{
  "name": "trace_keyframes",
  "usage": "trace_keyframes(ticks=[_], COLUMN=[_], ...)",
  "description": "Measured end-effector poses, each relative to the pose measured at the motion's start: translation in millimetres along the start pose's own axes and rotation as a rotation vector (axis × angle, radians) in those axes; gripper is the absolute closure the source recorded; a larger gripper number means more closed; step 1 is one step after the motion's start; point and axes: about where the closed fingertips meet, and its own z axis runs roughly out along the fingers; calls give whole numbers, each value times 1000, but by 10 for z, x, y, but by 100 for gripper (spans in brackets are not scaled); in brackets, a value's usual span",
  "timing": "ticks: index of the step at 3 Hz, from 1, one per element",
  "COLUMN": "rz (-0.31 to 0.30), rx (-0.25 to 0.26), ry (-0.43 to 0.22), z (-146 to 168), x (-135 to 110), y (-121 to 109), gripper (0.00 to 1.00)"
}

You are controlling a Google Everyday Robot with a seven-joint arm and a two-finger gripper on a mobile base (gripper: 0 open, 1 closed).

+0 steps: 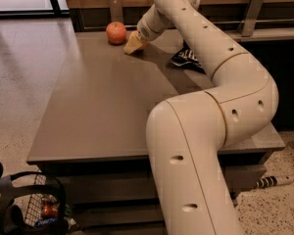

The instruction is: Move orange near apple

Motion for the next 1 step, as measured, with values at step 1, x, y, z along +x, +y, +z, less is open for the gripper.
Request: trace_keyframes(ticks=[1], rz=[0], rx=[-2], ry=[1], z=[15], x=[3], y=[8], gripper=[0])
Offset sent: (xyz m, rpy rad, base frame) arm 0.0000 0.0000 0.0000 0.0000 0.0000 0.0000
